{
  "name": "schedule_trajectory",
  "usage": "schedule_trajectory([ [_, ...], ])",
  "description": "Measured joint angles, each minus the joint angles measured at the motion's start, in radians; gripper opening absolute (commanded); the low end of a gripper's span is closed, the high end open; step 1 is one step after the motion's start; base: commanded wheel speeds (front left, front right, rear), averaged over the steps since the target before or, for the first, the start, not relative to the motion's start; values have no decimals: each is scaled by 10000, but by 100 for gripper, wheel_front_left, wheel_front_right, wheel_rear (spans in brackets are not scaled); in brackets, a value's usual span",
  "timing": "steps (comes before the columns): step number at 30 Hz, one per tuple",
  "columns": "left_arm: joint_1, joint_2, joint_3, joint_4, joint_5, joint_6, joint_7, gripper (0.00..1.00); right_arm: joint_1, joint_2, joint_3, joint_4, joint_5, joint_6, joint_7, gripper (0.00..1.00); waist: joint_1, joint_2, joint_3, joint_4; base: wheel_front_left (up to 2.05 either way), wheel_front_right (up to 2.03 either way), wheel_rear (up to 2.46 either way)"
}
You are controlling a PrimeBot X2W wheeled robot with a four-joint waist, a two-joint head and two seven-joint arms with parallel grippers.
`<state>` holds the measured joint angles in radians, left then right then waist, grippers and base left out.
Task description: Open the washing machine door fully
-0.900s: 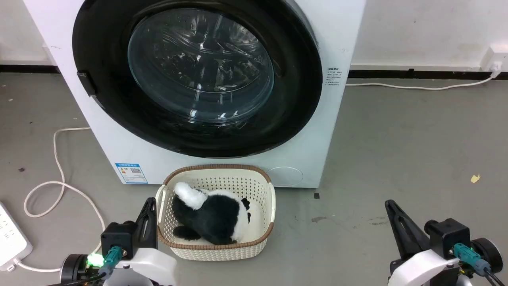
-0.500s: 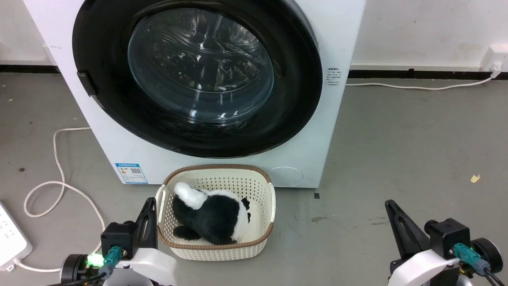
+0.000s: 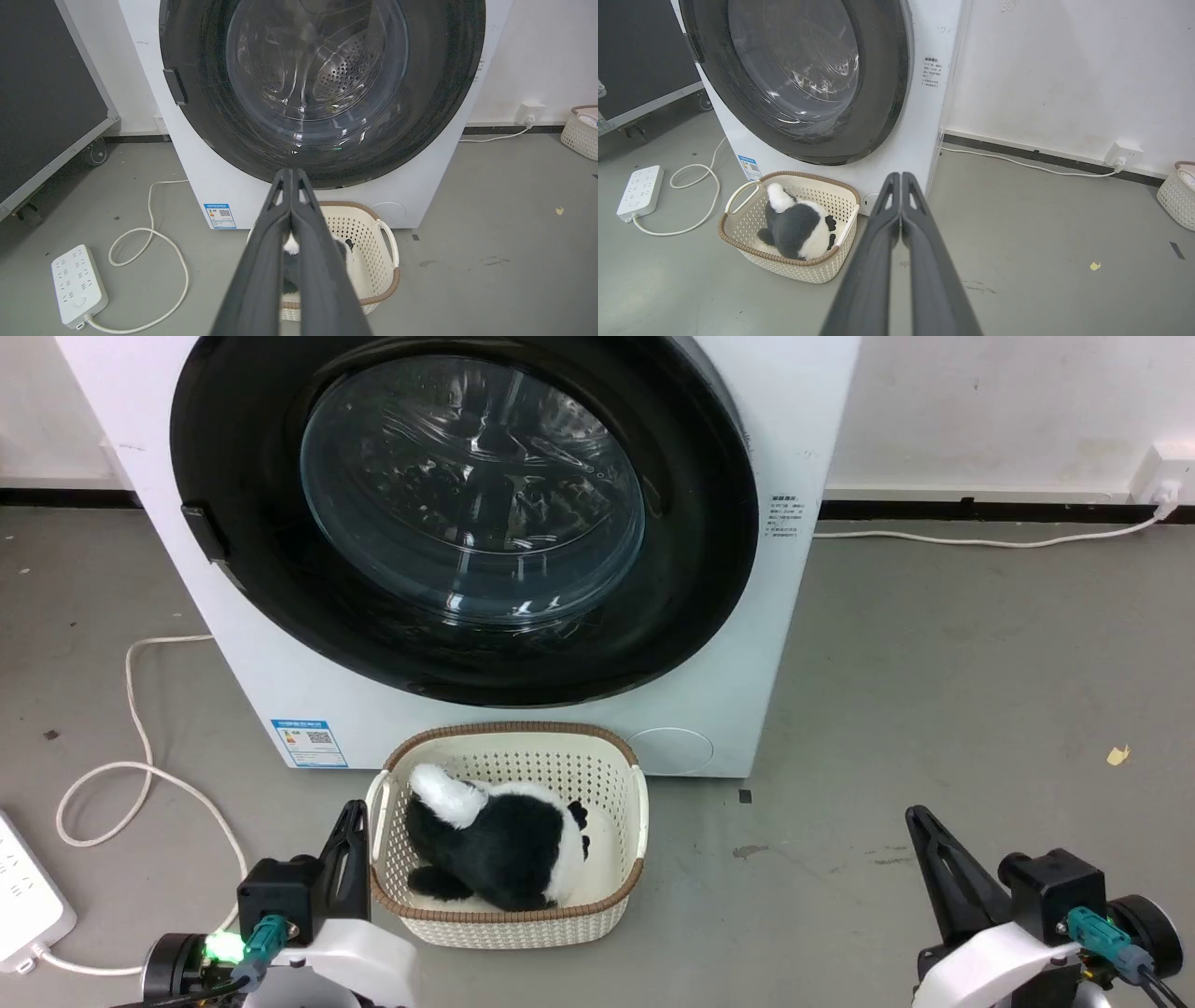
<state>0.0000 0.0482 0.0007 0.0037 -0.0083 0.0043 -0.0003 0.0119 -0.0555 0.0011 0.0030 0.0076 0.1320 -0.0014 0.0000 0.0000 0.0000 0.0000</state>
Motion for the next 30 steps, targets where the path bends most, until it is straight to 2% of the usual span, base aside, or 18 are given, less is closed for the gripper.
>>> schedule_trajectory([
  [1,0,0,-4,0,0,0,0,0,0,0,0,0,0,0,0,0,0,0,0,0,0,0,0],
  [2,0,0,-6,0,0,0,0,100,0,0,-4,0,0,0,0,100,0,0,0,0,0,0,0],
  [30,-48,-4,-276,6,-270,142,-424,100,-13,-36,65,-132,209,2,-424,100,0,0,450,152,0,0,0],
])
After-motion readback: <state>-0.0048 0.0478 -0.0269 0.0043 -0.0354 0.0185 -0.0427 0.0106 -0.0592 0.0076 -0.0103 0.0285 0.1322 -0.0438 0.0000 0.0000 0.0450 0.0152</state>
